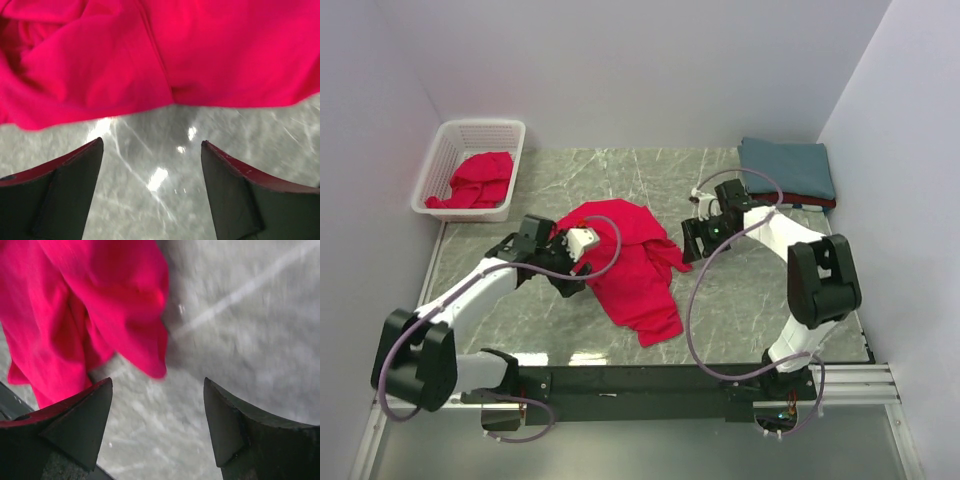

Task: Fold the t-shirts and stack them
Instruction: Flatten the tshirt out

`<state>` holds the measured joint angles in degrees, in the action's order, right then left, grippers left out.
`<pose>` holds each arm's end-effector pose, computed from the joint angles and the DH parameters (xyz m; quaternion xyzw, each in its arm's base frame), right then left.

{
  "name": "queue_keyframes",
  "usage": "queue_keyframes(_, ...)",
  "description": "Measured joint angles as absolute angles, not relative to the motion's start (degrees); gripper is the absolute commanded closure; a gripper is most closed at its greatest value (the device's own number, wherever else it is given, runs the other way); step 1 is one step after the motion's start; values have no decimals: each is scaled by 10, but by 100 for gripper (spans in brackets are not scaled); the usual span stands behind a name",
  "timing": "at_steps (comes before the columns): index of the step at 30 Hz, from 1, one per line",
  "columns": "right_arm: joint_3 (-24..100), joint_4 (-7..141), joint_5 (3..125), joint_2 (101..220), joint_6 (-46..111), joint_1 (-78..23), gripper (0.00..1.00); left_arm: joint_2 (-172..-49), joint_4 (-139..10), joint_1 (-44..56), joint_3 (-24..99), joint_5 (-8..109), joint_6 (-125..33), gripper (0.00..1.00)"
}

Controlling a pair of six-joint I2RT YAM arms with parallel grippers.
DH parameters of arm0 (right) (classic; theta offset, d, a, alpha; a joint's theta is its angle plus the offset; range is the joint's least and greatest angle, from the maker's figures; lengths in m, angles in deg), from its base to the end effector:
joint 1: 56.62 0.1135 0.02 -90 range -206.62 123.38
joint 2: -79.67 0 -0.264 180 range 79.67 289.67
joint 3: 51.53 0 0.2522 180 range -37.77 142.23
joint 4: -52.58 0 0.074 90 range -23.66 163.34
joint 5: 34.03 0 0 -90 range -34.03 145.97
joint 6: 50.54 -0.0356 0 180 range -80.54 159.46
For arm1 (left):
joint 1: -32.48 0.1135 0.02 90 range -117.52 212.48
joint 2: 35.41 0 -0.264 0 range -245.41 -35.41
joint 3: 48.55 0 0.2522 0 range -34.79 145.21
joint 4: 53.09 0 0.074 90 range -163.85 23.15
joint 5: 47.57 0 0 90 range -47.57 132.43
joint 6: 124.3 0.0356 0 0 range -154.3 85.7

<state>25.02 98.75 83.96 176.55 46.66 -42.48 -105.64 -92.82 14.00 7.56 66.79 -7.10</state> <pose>0.3161 0.0969 0.1913 -0.2243 0.9244 0.2483 0.1829 0.2211 -0.0894 0.2145 0.4210 0.8310 -0.1769 0.3176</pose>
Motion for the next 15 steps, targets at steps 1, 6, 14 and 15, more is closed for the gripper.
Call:
queue_keyframes(1, 262, 986, 841, 1777, 464, -420, 21, -1067, -918, 132, 75, 661, -71, 19)
queue_keyframes(6, 309, 966, 851, 1831, 452, -396, 26, -1140, -860, 105, 76, 625, -76, 26)
queue_keyframes(14, 332, 964, 850, 1894, 447, -382, 70, -1247, -823, 100, 113, 583, -91, 73)
queue_keyframes(15, 332, 966, 848, 1895, 445, -382, 81, -1251, -822, 101, 118, 579, -90, 83)
